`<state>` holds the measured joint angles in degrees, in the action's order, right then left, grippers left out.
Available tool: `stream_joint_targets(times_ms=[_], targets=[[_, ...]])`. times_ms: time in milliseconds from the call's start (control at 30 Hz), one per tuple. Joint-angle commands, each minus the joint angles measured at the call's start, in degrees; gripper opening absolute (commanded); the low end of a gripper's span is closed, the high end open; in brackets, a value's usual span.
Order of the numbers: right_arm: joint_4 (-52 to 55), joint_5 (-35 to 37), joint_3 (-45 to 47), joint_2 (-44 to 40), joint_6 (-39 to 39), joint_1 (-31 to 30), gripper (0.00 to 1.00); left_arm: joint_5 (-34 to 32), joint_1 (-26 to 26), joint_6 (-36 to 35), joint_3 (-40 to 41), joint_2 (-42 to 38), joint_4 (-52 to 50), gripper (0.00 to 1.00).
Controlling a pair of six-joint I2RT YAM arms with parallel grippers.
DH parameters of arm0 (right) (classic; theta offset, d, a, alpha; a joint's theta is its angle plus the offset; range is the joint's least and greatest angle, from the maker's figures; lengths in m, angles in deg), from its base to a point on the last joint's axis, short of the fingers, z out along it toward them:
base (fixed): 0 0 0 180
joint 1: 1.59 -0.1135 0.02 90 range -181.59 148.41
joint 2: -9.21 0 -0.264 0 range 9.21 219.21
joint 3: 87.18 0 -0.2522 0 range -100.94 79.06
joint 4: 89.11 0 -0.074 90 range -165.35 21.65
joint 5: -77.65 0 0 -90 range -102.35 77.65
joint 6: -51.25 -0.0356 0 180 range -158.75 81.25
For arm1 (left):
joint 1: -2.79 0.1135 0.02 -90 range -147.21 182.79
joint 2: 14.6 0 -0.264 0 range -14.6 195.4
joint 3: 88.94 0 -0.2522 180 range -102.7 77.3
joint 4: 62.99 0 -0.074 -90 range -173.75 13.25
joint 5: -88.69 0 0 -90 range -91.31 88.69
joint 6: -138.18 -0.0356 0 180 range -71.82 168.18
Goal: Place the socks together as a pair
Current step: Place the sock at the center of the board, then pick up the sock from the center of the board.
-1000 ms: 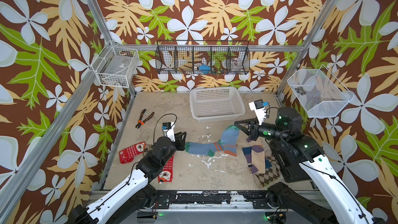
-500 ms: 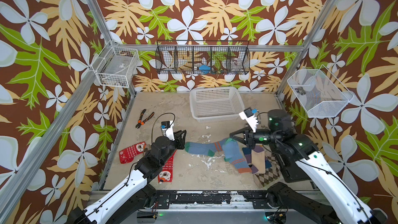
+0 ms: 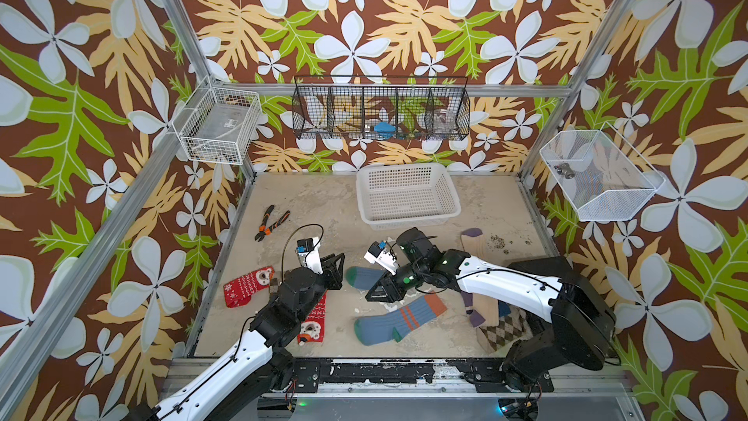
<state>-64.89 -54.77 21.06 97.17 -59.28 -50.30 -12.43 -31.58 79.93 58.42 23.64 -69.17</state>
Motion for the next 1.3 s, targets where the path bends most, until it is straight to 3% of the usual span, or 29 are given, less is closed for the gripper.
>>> stream_joint_targets(times_ms=[0, 300, 333, 433, 533, 633, 767, 1033, 1267], targets=[[-3.7, 5.5, 2.4, -4.1, 0.2, 0.9, 0.42, 0.2, 0.1, 0.9, 0.9, 0.8, -0.1, 0.37], [0.0, 23.2, 21.6, -26.0, -1.3, 16.8, 0.43, 3.8, 0.1, 2.6, 1.7, 7.8, -1.8, 0.44], [1.1, 24.0, 22.5, -26.5, -1.0, 18.4, 0.43, 4.7, 0.1, 3.0, 1.6, 8.8, -2.3, 0.5], [1.0, 24.4, 25.1, -27.0, -1.5, 20.7, 0.42, 8.3, 0.1, 4.9, 2.3, 10.1, -4.6, 0.99], [0.1, 25.2, 27.2, -24.4, -3.3, 20.6, 0.43, 11.1, -0.8, 8.1, 5.3, 8.2, -6.6, 1.0], [-0.2, 27.7, 29.2, -21.4, -3.6, 20.7, 0.4, 8.4, -5.1, 11.4, 6.5, 4.3, -12.4, 1.0], [-1.6, 29.8, 32.2, -23.3, -5.2, 20.7, 0.4, 5.0, -12.7, 17.2, 7.0, 0.0, -18.7, 1.0], [-0.8, 30.2, 33.2, -25.1, -6.9, 20.2, 0.41, -1.5, -29.8, 28.7, 6.1, 2.0, -27.3, 1.0], [-1.3, 30.6, 32.3, -20.5, -6.4, 18.2, 0.4, -8.6, -30.5, 28.2, 2.3, -2.3, -32.3, 1.0]])
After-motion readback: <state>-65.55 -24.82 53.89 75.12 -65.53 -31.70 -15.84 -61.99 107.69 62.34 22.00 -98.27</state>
